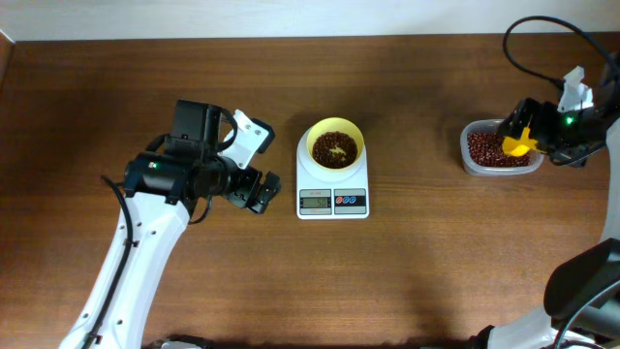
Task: Scoop item into bowl and weigh 50g on scale
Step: 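Lower the scoop into the tub and open the right gripper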
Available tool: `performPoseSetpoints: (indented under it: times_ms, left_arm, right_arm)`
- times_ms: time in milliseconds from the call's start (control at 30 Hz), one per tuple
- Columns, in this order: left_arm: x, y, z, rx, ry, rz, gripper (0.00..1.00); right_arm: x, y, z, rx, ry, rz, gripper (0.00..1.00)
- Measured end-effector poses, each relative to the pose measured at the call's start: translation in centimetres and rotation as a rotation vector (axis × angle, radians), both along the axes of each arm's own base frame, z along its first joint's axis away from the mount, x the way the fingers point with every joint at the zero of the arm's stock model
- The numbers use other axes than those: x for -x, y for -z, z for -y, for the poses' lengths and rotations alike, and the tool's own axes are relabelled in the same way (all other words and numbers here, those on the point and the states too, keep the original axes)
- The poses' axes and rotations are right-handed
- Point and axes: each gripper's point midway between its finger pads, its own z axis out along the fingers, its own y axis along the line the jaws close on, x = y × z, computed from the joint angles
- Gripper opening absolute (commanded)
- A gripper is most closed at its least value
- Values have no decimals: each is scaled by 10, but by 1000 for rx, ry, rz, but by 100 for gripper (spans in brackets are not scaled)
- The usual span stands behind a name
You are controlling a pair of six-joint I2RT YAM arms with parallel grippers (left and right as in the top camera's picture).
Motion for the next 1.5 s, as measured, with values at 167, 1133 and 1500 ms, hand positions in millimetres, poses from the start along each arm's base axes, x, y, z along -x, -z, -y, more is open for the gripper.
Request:
performPoseSetpoints:
  times_ms: [167, 1133, 1500]
  left_arm:
    - [0, 0, 0, 0, 0, 0, 99]
    - [0, 0, 0, 0, 0, 0, 99]
    - [0, 0, 0, 0, 0, 0, 99]
  right_arm:
    - [11, 17, -9, -48, -3, -50, 99]
    - [66, -42, -32, 189, 75, -142, 99]
    - [116, -90, -121, 176, -118, -40, 99]
